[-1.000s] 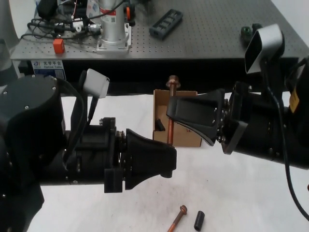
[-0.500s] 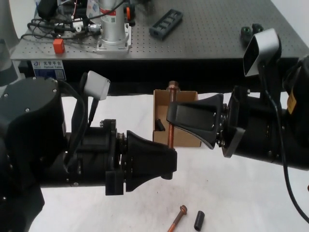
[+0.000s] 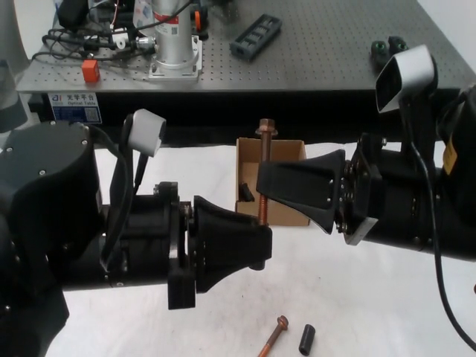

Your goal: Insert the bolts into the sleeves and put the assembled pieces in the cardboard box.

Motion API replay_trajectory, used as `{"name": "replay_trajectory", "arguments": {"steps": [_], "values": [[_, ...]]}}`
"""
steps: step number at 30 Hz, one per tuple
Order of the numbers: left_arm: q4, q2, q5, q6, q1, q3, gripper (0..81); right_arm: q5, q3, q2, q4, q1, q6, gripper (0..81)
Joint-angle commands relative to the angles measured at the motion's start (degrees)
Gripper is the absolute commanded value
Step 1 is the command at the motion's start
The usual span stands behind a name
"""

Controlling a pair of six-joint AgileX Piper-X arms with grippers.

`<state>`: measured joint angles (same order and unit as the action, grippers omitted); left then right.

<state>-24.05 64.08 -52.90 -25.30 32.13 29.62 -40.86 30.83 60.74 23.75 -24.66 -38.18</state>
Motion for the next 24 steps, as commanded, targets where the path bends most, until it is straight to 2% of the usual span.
{"name": "replay_trajectory", "arguments": {"steps": [1,5,24], "values": [[-1.8,-0.6,0.9,3.7,-0.1,0.6,0.6,-2.9,0.2,0.1,-0.2,-0.2,1.7,7.6],[-1.8,-0.6,-0.5,7.8,-0.1,0.6,0.6,-2.4,0.2,0.1,-0.2,-0.2,2.3,7.6],[-1.8,-0.6,-3.5,7.8,-0.1,0.6,0.6,-0.9,0.2,0.1,-0.2,-0.2,4.8,7.6]]}}
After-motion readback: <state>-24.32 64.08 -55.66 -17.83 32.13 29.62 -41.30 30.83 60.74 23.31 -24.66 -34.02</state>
